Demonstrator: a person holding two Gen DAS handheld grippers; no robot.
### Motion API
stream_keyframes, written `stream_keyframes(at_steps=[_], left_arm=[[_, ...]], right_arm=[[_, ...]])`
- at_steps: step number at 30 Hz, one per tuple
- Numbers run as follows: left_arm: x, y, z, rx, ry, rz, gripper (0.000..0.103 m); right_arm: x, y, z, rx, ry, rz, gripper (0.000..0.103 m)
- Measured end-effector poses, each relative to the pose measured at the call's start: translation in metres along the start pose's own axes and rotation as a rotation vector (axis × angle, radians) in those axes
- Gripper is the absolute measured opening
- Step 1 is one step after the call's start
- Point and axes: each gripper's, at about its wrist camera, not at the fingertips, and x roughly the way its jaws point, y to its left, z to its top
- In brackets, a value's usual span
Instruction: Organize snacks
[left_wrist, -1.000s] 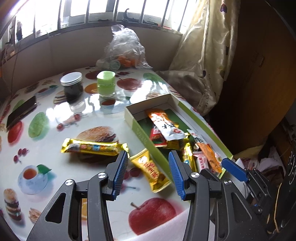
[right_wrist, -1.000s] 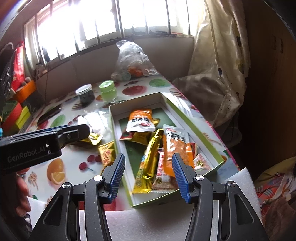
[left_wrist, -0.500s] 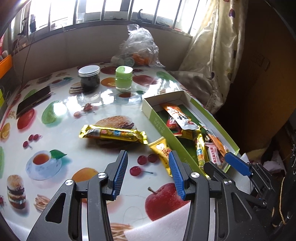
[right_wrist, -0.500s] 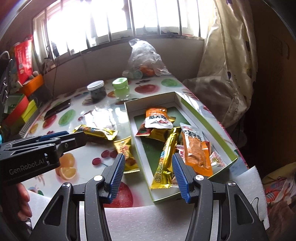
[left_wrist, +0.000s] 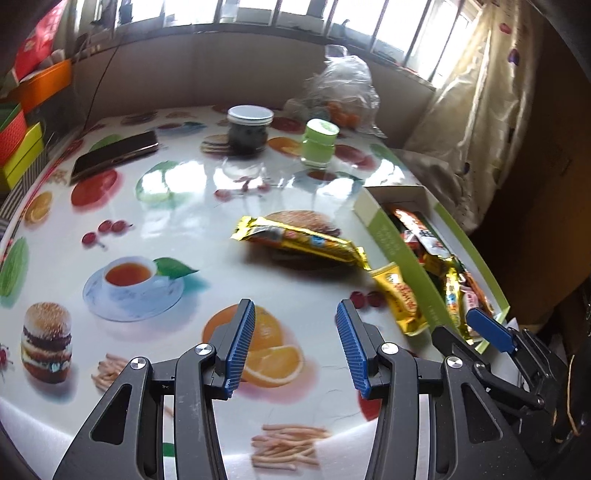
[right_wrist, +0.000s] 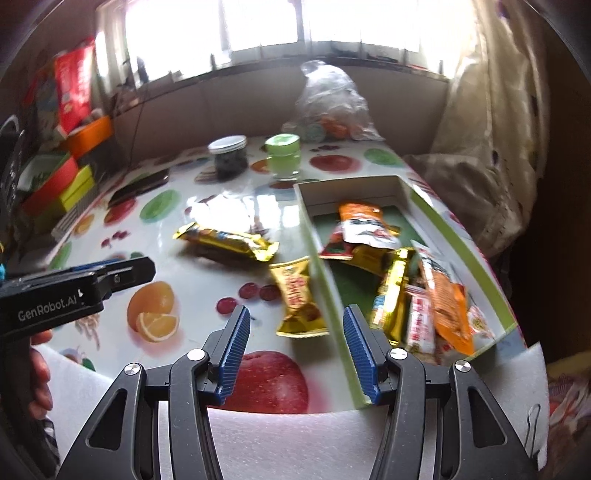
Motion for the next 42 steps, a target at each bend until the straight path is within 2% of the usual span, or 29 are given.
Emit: stream_keyframes(at_steps=[9,19,29,33,38,42], left_arm=[[0.006,0.018,-0.003,-0.033,0.016,0.005,0.047],[0.013,0.029,-0.002,-0.057,0.026,-0.001,0.047],[0.012,0.030,-0.002,-0.058,0.018,0.004,0.047],[0.012,0.030,-0.003,-0.059,0.017,0.005,0.047],[0.012,0.032,-0.002,-0.061,0.015,0.003,0.047],[0.012,0.034,-0.002,-0.060,0.017,-0.001,0.047]], right_arm=[[0.024,0.019,0.006,-0.106,0.023,-0.011,0.050],[0.041,0.022,0.006,-0.123,0.063,-0.014,0.042],[0.057,0.025,0.007,-0.170,0.087,-0.063,0.040],[0.060,0.031,0.009,-0.195,0.082,-0.073,0.033],[0.058,0.036,0.011,-0.191,0.084,0.003,0.032],[0.053,0.031,0.014,-0.162,0.065,-0.014,0.032]])
